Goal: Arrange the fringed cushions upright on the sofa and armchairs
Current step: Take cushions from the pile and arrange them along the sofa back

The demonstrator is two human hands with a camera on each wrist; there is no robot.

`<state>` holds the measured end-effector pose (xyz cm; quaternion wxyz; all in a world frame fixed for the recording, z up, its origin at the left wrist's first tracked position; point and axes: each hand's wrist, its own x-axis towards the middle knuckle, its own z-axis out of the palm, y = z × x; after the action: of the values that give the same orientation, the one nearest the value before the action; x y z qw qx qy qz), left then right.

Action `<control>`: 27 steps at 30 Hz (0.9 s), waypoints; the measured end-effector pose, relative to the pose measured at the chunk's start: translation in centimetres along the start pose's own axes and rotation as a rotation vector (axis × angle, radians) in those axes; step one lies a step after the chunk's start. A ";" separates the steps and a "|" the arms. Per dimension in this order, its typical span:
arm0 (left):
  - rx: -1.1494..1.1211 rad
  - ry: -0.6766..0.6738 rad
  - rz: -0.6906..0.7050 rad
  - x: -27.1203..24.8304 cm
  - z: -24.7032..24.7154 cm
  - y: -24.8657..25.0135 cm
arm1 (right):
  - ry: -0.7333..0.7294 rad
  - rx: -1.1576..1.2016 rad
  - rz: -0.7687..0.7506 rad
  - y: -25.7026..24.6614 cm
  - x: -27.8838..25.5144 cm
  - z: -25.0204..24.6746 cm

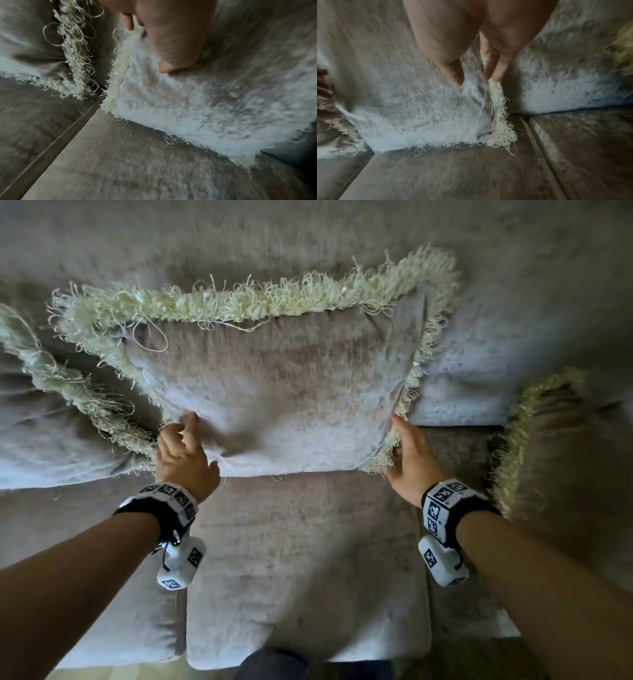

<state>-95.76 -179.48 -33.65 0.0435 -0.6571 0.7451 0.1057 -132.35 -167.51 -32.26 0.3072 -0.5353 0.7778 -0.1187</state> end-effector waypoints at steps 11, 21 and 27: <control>-0.066 -0.142 0.324 -12.3 -12.8 17.1 | 0.025 -0.004 -0.069 1.4 -14.9 -16.0; -0.164 -0.213 0.611 -20.2 -21.9 36.0 | 0.130 0.053 -0.012 7.1 -28.0 -29.7; -0.127 -0.267 0.745 -22.5 -22.4 44.9 | 0.215 0.012 0.043 13.0 -31.8 -35.2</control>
<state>-135.44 -157.31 -2.74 0.0580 -0.3239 0.9121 0.2446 -155.92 -138.59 -0.22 0.2277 -0.5007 0.8169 -0.1736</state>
